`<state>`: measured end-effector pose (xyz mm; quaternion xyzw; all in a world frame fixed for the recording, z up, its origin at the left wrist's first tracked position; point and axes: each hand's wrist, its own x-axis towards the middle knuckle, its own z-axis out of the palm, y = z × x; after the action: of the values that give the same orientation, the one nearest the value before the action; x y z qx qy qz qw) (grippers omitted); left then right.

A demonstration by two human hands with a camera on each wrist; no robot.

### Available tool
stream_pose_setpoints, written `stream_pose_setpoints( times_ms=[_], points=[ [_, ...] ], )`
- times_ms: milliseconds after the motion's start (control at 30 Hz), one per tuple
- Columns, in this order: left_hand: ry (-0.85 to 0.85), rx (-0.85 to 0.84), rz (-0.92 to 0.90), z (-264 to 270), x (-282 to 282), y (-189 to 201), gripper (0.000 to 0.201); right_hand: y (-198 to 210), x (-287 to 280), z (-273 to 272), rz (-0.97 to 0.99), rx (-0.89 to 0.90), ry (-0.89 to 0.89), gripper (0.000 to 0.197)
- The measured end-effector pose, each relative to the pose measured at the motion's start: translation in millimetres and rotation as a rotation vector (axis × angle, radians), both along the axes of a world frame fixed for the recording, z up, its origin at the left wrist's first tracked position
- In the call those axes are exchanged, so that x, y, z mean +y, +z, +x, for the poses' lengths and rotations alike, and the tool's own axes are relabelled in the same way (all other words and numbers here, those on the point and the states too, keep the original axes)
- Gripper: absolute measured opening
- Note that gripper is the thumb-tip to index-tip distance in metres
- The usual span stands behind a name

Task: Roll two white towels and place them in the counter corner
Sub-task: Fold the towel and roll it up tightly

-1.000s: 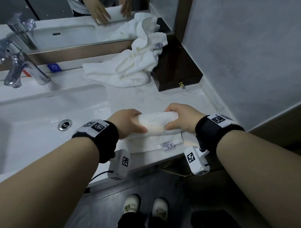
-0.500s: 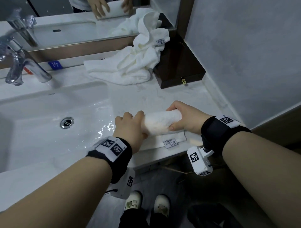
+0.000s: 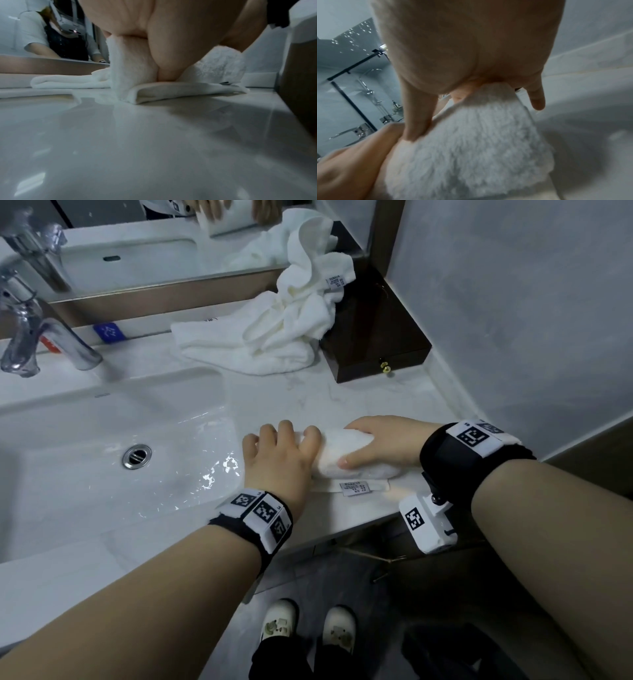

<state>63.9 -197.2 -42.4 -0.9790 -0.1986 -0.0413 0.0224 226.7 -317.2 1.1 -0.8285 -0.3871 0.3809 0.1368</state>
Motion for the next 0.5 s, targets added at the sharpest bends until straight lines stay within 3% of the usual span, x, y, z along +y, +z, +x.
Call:
stream_pose_setpoints(
  times_ms=[233, 500],
  points=[
    [-0.193, -0.026, 0.083, -7.1, 10.6, -10.6, 0.056, -7.6, 9.6, 3.3, -0.041, -0.081, 0.042, 0.046],
    [-0.293, 0.173, -0.218, -1.6, 28.7, 18.8, 0.078, -11.1, 8.1, -9.9, 0.032, -0.247, 0.165, 0.052]
  ],
)
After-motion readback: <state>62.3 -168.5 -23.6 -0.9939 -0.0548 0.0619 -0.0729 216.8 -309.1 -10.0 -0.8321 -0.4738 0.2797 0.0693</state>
